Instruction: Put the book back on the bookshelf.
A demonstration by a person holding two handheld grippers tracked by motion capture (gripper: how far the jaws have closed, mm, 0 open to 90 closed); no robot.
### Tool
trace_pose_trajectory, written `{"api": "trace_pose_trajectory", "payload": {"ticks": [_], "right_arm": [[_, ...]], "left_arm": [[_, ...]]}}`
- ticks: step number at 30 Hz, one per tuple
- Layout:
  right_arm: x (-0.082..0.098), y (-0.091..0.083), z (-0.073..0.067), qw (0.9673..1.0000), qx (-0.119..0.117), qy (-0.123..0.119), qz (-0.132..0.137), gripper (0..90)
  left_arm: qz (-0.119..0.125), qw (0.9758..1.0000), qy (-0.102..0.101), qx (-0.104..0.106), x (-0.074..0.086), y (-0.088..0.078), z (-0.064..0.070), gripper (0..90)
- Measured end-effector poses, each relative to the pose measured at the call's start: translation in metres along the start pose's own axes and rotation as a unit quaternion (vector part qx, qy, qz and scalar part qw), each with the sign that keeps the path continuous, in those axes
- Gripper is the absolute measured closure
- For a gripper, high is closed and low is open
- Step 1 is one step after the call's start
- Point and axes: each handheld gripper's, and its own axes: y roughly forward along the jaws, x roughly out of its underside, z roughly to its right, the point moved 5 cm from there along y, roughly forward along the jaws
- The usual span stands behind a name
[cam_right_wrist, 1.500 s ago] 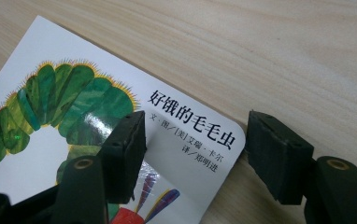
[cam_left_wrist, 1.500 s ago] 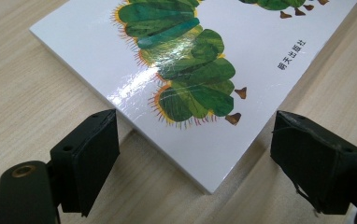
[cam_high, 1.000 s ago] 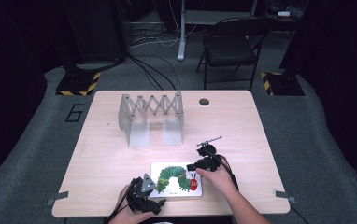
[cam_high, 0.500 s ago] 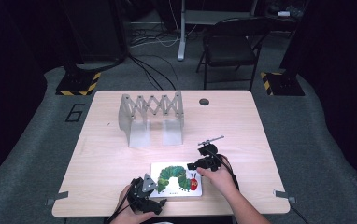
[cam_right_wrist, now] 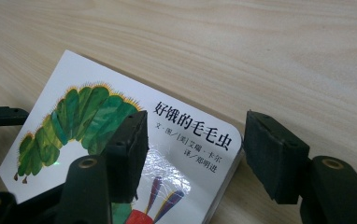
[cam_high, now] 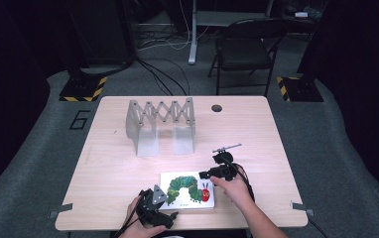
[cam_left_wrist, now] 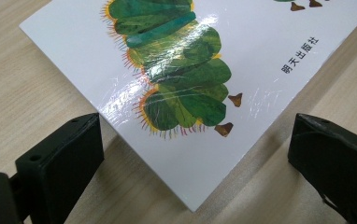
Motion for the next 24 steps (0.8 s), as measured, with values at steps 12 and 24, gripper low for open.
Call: {"api": "trace_pose_trajectory", "payload": {"ticks": [12, 24], "right_arm": [[-0.001, -0.008, -0.005, 0.9999, -0.007, -0.002, 0.012, 40.9], [-0.003, -0.016, -0.015, 0.9997, -0.004, -0.013, 0.022, 40.8]], "left_arm": [[-0.003, 0.9999, -0.005, -0.013, -0.001, 0.002, -0.001, 0.0], [-0.005, 0.9993, -0.022, -0.028, -0.001, 0.002, -0.003, 0.0]]}}
